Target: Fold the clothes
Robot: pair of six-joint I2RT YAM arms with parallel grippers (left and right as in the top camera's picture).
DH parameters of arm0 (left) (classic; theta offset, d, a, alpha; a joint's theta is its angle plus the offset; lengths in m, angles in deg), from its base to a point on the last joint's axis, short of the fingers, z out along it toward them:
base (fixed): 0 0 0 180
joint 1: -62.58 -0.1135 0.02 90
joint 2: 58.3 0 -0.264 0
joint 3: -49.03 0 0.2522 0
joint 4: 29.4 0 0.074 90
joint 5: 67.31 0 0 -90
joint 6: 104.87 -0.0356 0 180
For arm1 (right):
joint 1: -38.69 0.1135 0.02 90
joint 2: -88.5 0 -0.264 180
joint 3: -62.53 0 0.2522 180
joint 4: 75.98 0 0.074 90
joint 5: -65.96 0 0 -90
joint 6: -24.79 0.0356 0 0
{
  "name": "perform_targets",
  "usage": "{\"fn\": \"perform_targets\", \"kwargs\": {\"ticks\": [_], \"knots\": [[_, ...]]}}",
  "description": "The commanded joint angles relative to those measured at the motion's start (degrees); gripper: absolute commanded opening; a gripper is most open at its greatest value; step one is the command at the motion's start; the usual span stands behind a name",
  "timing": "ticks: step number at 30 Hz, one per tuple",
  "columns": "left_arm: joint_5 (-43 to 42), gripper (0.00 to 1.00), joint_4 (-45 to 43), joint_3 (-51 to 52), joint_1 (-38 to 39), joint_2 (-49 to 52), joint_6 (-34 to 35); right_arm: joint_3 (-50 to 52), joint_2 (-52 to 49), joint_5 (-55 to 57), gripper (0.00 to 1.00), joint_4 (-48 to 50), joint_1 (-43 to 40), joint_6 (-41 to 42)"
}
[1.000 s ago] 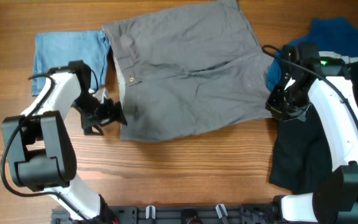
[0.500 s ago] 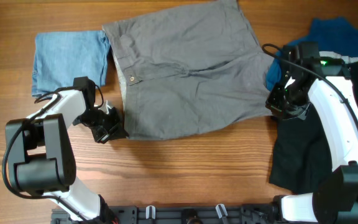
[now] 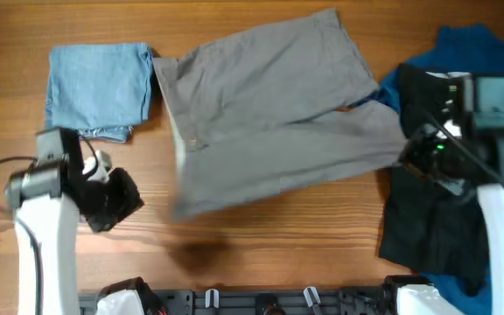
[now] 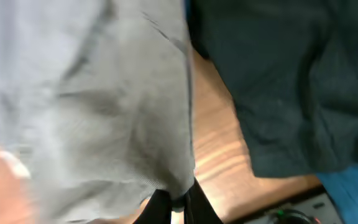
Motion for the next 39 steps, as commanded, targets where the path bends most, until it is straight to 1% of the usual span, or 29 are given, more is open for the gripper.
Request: {"fn": "perform_targets", "kwargs": {"ticks": [1, 3, 6, 8, 9, 10, 11, 12, 13, 14, 16, 19, 20, 21, 22, 23, 24, 26, 28, 29, 31, 32, 33, 34, 36, 38, 39], "knots": [[1.53, 0.04, 4.57, -1.95, -0.31, -9.86, 1.25, -6.99, 3.76, 0.57, 0.04, -1.79, -0.28, 1.73], [1.53, 0.04, 8.22, -3.43, -0.31, -14.01, 1.25, -9.88, 4.02, 0.52, 0.04, -2.89, -0.28, 1.7], [-0.09, 0.04, 7.41, -3.37, 0.55, -15.89, 1.2, -9.88, 2.71, 0.35, 0.04, -3.89, -0.28, 1.7], [-1.01, 0.05, 6.12, -2.71, 3.1, -15.15, 1.22, -9.88, 1.25, 0.59, 0.04, -3.98, -0.28, 1.66], [-3.34, 0.09, 4.92, -1.64, 5.68, -14.4, 1.18, -9.88, 0.2, 0.59, 0.04, -4.11, -0.28, 1.55], [-6.93, 0.17, 2.14, 0.39, 11.23, -13.0, 1.03, -9.88, -1.66, 0.52, 0.04, -4.5, -0.28, 1.49], [-8.72, 0.19, 0.39, 1.57, 14.1, -12.28, 1.05, -9.88, -2.36, 0.55, 0.04, -4.83, -0.28, 1.46], [-10.56, 0.24, -1.92, 3.17, 17.59, -11.37, 1.25, -9.88, -2.89, 0.52, 0.04, -4.98, -0.28, 1.42], [-11.65, 0.27, -3.74, 4.33, 20.2, -10.56, 1.31, -9.88, -3.17, 0.59, 0.04, -5.01, -0.28, 1.4], [-12.46, 0.37, -7.39, 6.67, 25.24, -8.63, 3.41, -9.88, -3.43, 0.59, 0.04, -4.68, -0.28, 0.63], [-12.5, 0.45, -14.05, 11.08, 34.32, -4.35, 10.32, -9.88, -3.43, 0.63, 0.04, -4.46, -0.28, -0.02], [-12.85, 0.61, -25.38, 16.0, 50.4, 4.85, 21.9, -9.88, -3.43, 0.59, 0.04, -4.76, -0.28, -0.94], [-12.55, 0.62, -27.87, 16.04, 54.23, 8.04, 25.79, -9.88, -3.43, 0.59, 0.04, -4.87, -0.28, -1.44], [-12.44, 0.7, -31.1, 16.04, 57.33, 11.32, 28.96, -9.88, -3.43, 0.59, 0.04, -5.07, -0.28, -1.49], [-12.28, 0.75, -33.68, 16.04, 59.12, 13.88, 30.58, -9.88, -3.43, 0.61, 0.04, -5.11, -0.28, -1.53], [-11.54, 0.74, -36.17, 16.04, 60.28, 18.1, 33.42, -9.88, -3.43, 0.59, 0.04, -5.09, -0.28, -1.51], [-11.1, 0.7, -37.24, 16.04, 60.3, 21.11, 35.26, -9.88, -3.43, 0.59, 0.04, -4.98, -0.28, -1.51], [-11.13, 0.58, -40.65, 16.04, 60.3, 27.15, 37.9, -9.88, -3.43, 0.61, 0.04, -4.85, -0.28, -1.55], [-10.08, 0.5, -42.82, 16.04, 60.3, 29.86, 39.32, -9.88, -3.43, 0.61, 0.04, -4.7, -0.28, -1.55], [-8.46, 0.48, -43.15, 16.04, 60.3, 30.6, 40.81, -9.88, -3.43, 0.61, 0.04, -4.7, -0.28, -1.57], [-5.51, 0.46, -43.19, 16.04, 60.3, 30.62, 43.5, -9.88, -3.43, 0.61, 0.04, -4.63, -0.28, -3.02], [-4.48, 0.42, -43.17, 16.04, 60.28, 30.62, 43.67, -9.88, -3.43, 0.63, 0.04, -4.68, -0.28, -3.06], [-2.78, 0.36, -43.19, 16.04, 60.3, 30.62, 43.71, -9.88, -3.43, 0.63, 0.04, -4.66, -0.28, -3.08], [-1.99, 0.28, -43.19, 16.04, 60.3, 30.62, 43.71, -9.88, -3.43, 0.66, 0.04, -4.57, -0.28, -3.06], [0.63, 0.07, -42.95, 16.04, 60.3, 30.62, 43.87, -9.88, -3.43, 0.63, 0.04, -4.02, -0.28, -3.08], [3.63, 0.04, -42.95, 16.04, 60.24, 30.62, 43.87, -9.88, -3.43, 0.63, 0.04, -3.48, -0.28, -3.1], [3.63, 0.18, -42.99, 16.02, 60.08, 30.53, 43.85, -9.88, -3.43, 0.61, 0.04, -3.34, -0.28, -3.56]]}}
